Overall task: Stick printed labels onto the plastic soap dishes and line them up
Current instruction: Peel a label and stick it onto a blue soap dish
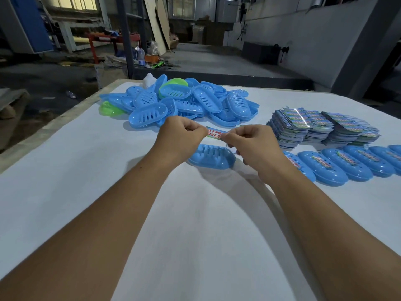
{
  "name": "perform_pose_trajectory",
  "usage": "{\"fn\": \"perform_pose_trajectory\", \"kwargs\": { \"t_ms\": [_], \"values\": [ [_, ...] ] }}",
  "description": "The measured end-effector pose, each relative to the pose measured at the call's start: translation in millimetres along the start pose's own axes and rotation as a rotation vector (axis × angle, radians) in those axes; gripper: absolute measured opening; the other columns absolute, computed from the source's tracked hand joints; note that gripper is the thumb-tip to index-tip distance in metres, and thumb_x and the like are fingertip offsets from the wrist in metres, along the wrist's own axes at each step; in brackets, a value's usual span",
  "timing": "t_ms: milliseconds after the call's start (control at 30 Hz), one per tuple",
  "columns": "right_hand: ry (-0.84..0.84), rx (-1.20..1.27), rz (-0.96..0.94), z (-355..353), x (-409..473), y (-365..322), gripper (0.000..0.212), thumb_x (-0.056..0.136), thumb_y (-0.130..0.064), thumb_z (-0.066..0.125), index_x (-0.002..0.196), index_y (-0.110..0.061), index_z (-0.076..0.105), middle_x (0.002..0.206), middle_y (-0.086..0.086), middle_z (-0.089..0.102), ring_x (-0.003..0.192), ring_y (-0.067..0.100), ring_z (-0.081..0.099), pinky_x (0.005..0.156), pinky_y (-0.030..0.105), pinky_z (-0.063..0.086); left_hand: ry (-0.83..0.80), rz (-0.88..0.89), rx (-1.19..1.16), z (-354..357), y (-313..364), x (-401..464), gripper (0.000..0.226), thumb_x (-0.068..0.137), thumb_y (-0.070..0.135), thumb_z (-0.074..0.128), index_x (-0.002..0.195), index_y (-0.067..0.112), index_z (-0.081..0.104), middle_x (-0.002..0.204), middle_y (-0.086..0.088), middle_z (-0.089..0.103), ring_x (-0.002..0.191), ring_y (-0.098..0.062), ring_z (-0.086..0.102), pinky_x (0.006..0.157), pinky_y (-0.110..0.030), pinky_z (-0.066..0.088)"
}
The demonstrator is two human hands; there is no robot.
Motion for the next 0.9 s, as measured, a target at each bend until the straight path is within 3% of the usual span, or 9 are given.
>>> {"fn": "perform_pose_trajectory", "kwargs": {
  "t_ms": [100,167,267,400,500,533,667,800,900],
  "values": [
    [-0.008,-0.027,0.031,-1.9,1.2,4.9,0.021,0.075,-0.036,0.080,0.071,-0.016,0.076,0.063,0.000,0.061,0.052,0.010,0.043,0.048,0.025,0.035,-0.045,-0.047,0.041,4.1,-5.2,-2.2,0.018,0.075,0.034,0.072,0.074,0.016,0.075,0.061,-0.002,0.066,0.058,-0.020,0.059,0.063,-0.031,0.053],
    [-0.021,-0.070,0.057,-2.7,1.3,9.1,0.028,0.074,-0.037,0.082,0.073,-0.010,0.075,0.060,-0.001,0.058,0.047,0.008,0.041,0.047,0.022,0.034,-0.092,-0.090,0.026,7.9,-8.9,-5.8,0.015,0.071,0.033,0.074,0.073,0.018,0.076,0.071,-0.008,0.073,0.074,-0.030,0.071,0.072,-0.044,0.062],
    [-0.057,-0.125,0.054,0.8,0.1,11.8,0.031,0.074,-0.036,0.084,0.064,-0.009,0.073,0.047,-0.007,0.047,0.037,0.006,0.032,0.036,0.015,0.026,-0.129,-0.136,0.009,11.1,-13.2,-10.1,0.015,0.067,0.030,0.075,0.073,0.017,0.077,0.083,-0.019,0.074,0.082,-0.037,0.073,0.076,-0.059,0.059],
    [-0.089,-0.247,0.001,5.9,1.6,10.0,0.033,0.076,-0.037,0.084,0.054,-0.018,0.070,0.038,-0.013,0.047,0.035,0.005,0.038,0.035,0.012,0.025,-0.125,-0.143,0.047,9.7,-16.5,-9.0,0.014,0.068,0.029,0.074,0.072,0.016,0.077,0.083,-0.017,0.074,0.089,-0.037,0.071,0.079,-0.053,0.061],
    [-0.099,-0.297,-0.011,8.3,3.2,11.3,0.030,0.077,-0.036,0.084,0.056,-0.019,0.072,0.039,-0.014,0.052,0.036,0.002,0.043,0.035,0.011,0.027,-0.119,-0.116,0.148,9.5,-17.6,-7.3,0.012,0.071,0.030,0.075,0.068,0.019,0.076,0.068,-0.005,0.071,0.068,-0.024,0.066,0.066,-0.031,0.056],
    [-0.101,-0.304,-0.009,8.8,3.5,12.1,0.030,0.077,-0.036,0.084,0.056,-0.019,0.072,0.041,-0.014,0.054,0.037,0.001,0.044,0.036,0.011,0.028,-0.110,-0.113,0.165,8.8,-18.4,-7.1,0.011,0.072,0.030,0.075,0.067,0.020,0.076,0.066,-0.004,0.069,0.065,-0.020,0.064,0.063,-0.030,0.054],
    [-0.100,-0.322,-0.008,9.0,4.8,13.0,0.029,0.076,-0.038,0.084,0.056,-0.020,0.073,0.043,-0.012,0.056,0.039,0.001,0.045,0.036,0.011,0.029,-0.116,-0.129,0.151,8.6,-21.1,-7.0,0.008,0.070,0.029,0.076,0.065,0.023,0.076,0.067,0.001,0.070,0.077,-0.022,0.069,0.077,-0.043,0.060],
    [-0.101,-0.339,-0.004,9.6,4.6,12.0,0.030,0.077,-0.038,0.083,0.056,-0.019,0.073,0.042,-0.012,0.055,0.039,0.002,0.044,0.037,0.012,0.029,-0.099,-0.100,0.248,7.1,-18.4,-5.2,0.010,0.073,0.031,0.076,0.064,0.025,0.076,0.066,0.008,0.069,0.077,-0.016,0.068,0.074,-0.035,0.057],
    [-0.095,-0.370,-0.005,9.5,4.1,10.8,0.029,0.077,-0.039,0.083,0.057,-0.021,0.073,0.042,-0.014,0.055,0.039,0.001,0.046,0.040,0.016,0.031,-0.095,-0.097,0.284,7.4,-17.9,-4.9,0.010,0.073,0.030,0.074,0.063,0.028,0.076,0.065,0.007,0.070,0.077,-0.017,0.069,0.076,-0.038,0.059]
  ]
}}
Point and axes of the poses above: each hand's wrist, its own x-axis towards the middle knuckle, its own z-axis out of the palm, y = z × x, the point moved 8 cm from there along x, towards the middle knuckle
